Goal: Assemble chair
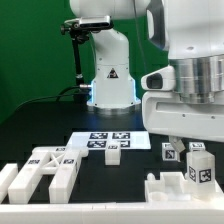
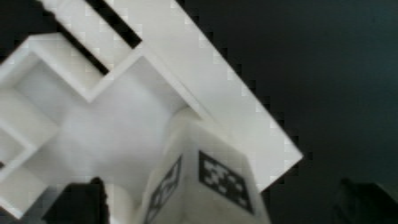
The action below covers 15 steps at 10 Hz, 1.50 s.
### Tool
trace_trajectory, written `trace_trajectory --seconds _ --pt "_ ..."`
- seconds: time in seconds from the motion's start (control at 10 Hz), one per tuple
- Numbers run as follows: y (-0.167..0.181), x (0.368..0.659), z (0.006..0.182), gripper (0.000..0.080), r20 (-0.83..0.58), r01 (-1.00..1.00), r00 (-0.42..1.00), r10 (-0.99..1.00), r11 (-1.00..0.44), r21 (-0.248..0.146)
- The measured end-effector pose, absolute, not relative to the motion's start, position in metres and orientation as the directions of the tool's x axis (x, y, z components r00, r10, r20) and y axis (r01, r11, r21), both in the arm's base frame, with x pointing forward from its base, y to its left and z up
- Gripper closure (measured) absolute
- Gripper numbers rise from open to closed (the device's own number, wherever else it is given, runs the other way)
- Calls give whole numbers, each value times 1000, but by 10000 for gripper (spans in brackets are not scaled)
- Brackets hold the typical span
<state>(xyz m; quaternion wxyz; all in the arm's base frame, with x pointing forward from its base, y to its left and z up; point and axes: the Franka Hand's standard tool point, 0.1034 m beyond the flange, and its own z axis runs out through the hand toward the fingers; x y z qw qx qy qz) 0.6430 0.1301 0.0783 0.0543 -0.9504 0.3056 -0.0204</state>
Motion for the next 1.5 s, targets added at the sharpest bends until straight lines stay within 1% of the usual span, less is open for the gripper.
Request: trace_trajectory --seconds 0.2,0.3,0.5,0.6,0.7,0.8,0.9,1.0,1.1,1.3,1.4,1.5 --pt "127 644 78 152 20 -486 871 -491 -867 -112" --pt "127 644 78 152 30 -402 913 -407 -909 -110" --pt "121 648 75 150 83 -83 993 -90 -993 -79" --pt "121 649 73 150 94 -58 993 -65 -995 -80" --pt "123 649 73 150 90 -94 991 -102 -992 -86" --pt "122 649 73 266 90 -95 991 -103 -992 -86" --pt "122 649 73 266 86 -135 986 -143 -987 -91" --pt "123 649 73 450 79 -208 973 -216 -973 -98" --pt "122 649 73 510 72 -277 956 -285 -955 -103" --pt "122 649 73 510 55 -480 871 -488 -869 -117" --pt "121 649 73 510 40 -590 801 -598 -798 -124" --pt "121 649 73 510 8 -723 683 -730 -677 -136"
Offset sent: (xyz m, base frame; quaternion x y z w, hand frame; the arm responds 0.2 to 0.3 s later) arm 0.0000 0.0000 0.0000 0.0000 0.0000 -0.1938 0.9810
